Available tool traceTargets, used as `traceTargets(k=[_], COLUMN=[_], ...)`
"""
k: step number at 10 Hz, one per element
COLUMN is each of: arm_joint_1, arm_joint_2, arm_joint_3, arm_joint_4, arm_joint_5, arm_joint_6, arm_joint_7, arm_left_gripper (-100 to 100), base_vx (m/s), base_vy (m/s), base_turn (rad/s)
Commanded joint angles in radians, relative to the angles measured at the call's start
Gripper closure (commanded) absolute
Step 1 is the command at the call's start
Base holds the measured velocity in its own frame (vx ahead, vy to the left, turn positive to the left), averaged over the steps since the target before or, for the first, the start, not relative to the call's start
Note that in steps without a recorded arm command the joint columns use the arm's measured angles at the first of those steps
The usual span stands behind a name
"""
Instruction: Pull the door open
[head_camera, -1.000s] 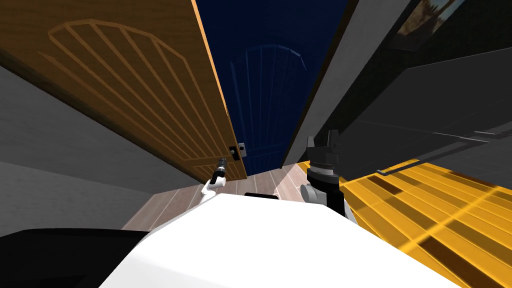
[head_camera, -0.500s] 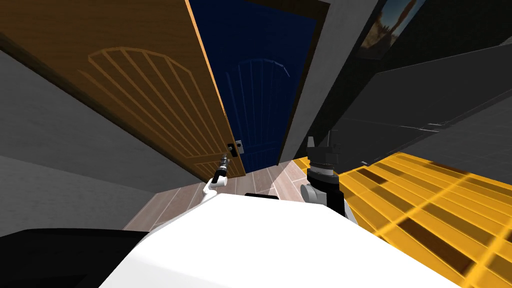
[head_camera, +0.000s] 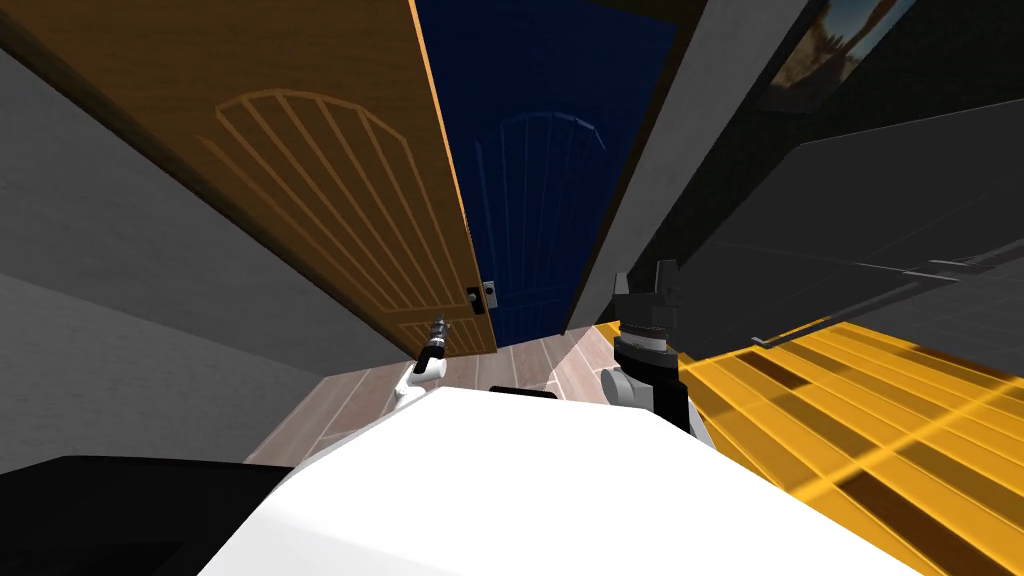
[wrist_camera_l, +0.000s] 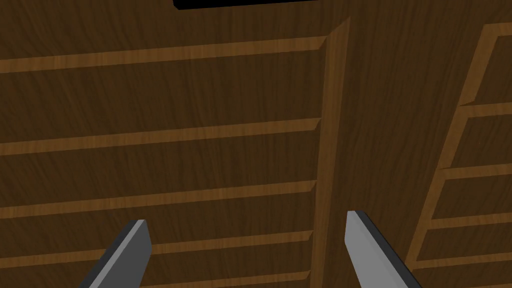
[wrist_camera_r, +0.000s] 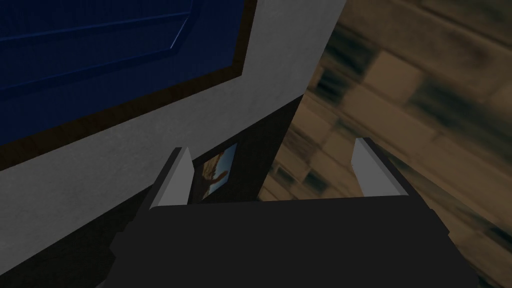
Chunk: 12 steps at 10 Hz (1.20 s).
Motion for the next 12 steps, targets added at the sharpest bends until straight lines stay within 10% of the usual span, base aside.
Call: traceTargets(k=[1,7,8,12], arm_joint_1=[-0.013,-0.048,-0.048,-0.048], arm_joint_2=[-0.002,-0.024,-0.024,-0.024], arm_joint_3=[0.000,-0.029,-0.029,-0.029], arm_joint_4=[0.011,-0.006,-0.006,-0.006], arm_joint_5=[-0.001,-0.007,-0.007,-0.007], arm_joint_6=[-0.006,-0.007,-0.007,-0.007], arm_joint_7=[-0.002,-0.006,-0.006,-0.006], arm_left_gripper=[-100,-100,100,100], base_vx=[0.175,0.176,-0.012,-0.023], base_vy=[0.055,-0.011,-0.001,0.004], base_turn=[-0.046,-0.085,0.024,0.001])
